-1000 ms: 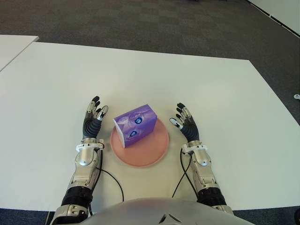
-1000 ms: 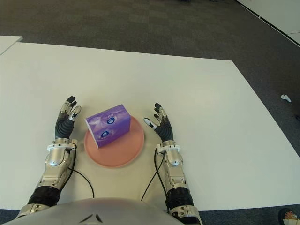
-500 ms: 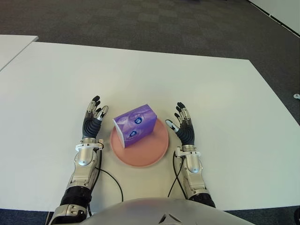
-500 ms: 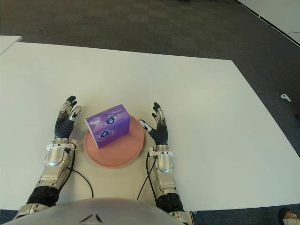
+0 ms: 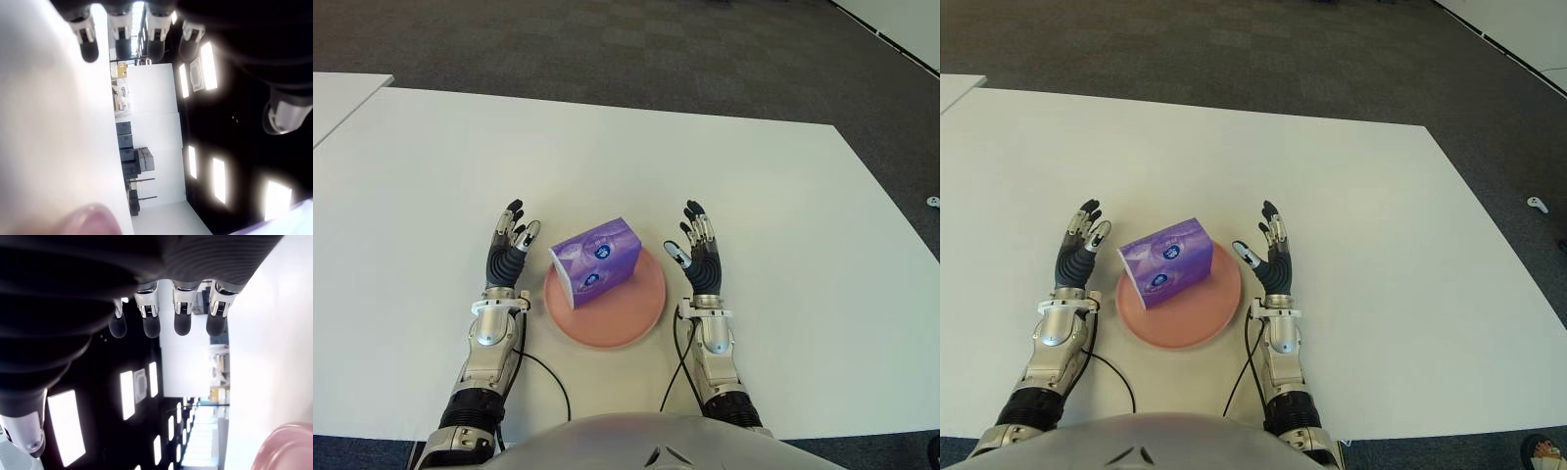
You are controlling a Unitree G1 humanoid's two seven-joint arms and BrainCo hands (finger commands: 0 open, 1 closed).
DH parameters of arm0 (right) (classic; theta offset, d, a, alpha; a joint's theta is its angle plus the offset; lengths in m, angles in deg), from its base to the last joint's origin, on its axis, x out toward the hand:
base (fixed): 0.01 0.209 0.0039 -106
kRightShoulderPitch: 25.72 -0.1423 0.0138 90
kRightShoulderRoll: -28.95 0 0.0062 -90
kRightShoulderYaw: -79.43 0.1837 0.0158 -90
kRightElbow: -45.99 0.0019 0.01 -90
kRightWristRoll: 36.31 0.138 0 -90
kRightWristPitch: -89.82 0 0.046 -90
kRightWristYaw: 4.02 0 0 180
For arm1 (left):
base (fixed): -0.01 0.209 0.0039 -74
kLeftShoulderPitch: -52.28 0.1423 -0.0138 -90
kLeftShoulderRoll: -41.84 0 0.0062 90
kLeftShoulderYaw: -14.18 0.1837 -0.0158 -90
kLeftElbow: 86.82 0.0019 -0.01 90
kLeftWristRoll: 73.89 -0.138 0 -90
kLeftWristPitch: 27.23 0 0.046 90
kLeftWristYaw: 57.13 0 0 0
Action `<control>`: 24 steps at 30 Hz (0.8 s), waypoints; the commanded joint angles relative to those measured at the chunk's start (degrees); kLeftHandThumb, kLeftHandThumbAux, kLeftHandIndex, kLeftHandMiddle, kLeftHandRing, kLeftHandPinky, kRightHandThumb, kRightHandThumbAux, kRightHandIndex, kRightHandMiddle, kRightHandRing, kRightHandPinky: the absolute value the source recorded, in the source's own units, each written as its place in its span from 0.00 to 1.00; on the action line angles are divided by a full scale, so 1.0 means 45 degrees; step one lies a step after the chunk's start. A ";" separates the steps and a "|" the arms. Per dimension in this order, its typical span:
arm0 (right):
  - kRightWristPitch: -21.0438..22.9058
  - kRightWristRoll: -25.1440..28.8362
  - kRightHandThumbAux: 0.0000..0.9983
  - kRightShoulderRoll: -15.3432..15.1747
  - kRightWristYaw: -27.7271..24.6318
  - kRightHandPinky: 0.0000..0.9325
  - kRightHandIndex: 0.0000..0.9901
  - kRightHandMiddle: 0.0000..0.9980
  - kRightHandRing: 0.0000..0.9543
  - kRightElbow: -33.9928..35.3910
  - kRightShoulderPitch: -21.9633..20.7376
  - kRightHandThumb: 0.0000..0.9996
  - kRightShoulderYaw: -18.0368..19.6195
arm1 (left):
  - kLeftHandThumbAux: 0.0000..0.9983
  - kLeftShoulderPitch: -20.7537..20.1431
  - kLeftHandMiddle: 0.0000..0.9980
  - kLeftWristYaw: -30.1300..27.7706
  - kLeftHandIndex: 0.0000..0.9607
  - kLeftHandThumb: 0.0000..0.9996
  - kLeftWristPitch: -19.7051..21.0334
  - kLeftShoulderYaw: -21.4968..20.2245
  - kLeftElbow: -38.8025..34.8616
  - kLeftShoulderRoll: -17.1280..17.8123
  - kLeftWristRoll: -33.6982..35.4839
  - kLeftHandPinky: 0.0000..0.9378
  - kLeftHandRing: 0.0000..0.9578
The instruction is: Put the tissue paper into the plate.
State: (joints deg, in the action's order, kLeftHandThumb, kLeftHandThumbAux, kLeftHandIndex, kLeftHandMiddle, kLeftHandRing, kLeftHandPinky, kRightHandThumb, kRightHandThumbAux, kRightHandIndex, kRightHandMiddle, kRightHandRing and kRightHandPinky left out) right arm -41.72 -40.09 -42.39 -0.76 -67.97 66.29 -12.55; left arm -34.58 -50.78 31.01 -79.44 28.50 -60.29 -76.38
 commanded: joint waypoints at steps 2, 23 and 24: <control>-0.0774 0.0351 0.56 -0.0208 -0.0421 0.00 0.00 0.00 0.00 -0.2811 0.1223 0.00 0.0251 | 0.38 0.0691 0.00 0.0103 0.00 0.00 -0.0188 0.0114 0.0991 0.0068 -0.0503 0.00 0.00; 0.0875 -0.0017 0.65 -0.0186 -0.0079 0.00 0.00 0.00 0.00 -0.1681 0.1481 0.00 0.0368 | 0.39 0.0574 0.00 0.0061 0.00 0.00 -0.0232 0.0146 0.1182 0.0057 -0.0494 0.00 0.00; 0.0969 -0.0053 0.65 -0.0180 -0.0037 0.00 0.00 0.00 0.00 -0.1556 0.1518 0.00 0.0349 | 0.39 0.0567 0.00 0.0057 0.00 0.00 -0.0247 0.0151 0.1205 0.0060 -0.0494 0.00 0.00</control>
State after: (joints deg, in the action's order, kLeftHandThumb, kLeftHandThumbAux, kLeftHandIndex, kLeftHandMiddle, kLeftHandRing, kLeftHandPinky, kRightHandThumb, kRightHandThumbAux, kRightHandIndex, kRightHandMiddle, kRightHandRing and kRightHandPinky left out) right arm -39.80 -39.81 -42.54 -1.62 -69.57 64.81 -11.68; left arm -34.97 -50.77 30.08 -79.08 29.15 -60.30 -76.87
